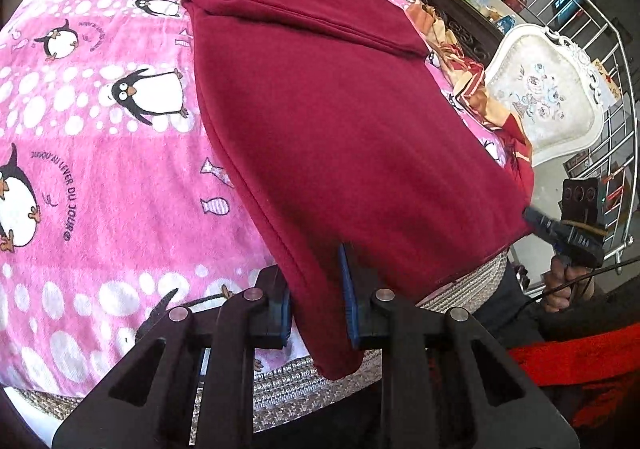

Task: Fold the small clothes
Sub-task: 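Grasp the dark red sweater's hem edge with the left tool, then lift the hem with the left tool, fold it toward the collar, release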

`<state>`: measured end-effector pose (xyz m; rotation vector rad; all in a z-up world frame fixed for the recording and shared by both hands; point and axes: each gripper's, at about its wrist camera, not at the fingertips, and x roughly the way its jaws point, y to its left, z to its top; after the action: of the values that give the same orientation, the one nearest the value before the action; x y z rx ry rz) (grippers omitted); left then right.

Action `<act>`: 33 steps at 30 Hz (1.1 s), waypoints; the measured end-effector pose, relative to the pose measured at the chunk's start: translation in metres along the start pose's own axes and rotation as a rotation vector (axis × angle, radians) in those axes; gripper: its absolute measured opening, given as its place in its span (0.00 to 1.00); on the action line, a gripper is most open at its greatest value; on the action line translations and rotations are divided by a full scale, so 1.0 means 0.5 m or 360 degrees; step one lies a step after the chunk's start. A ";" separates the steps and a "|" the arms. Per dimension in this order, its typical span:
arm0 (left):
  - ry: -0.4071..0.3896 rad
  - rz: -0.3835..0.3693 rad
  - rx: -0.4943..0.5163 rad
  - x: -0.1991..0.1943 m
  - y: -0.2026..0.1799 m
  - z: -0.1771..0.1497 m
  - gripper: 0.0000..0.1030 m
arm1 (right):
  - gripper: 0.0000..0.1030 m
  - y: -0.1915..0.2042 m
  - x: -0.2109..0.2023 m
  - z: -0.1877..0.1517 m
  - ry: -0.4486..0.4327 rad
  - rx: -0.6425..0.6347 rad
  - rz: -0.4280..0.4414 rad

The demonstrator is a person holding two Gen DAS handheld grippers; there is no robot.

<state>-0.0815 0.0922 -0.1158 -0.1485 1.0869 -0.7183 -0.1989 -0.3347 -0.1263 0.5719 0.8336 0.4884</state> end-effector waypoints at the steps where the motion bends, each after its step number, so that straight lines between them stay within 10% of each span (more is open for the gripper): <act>1: 0.0002 0.0001 0.0004 0.001 -0.001 0.000 0.18 | 0.28 -0.001 0.008 -0.003 0.0049 0.0000 -0.0033; 17: 0.0002 -0.0046 -0.0039 -0.005 0.009 -0.010 0.11 | 0.27 -0.002 0.006 -0.003 0.0088 0.0013 -0.0175; 22: -0.0029 -0.0033 -0.0030 -0.013 0.008 -0.008 0.06 | 0.11 0.020 -0.006 -0.001 0.0026 -0.0095 -0.0213; 33: -0.0355 -0.0044 -0.0107 -0.047 0.019 0.108 0.05 | 0.10 0.058 -0.005 0.132 -0.0214 -0.0347 -0.0316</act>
<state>-0.0377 0.1013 -0.0767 -0.2946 0.8974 -0.6729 -0.1531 -0.3325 -0.0706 0.3134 0.6898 0.3495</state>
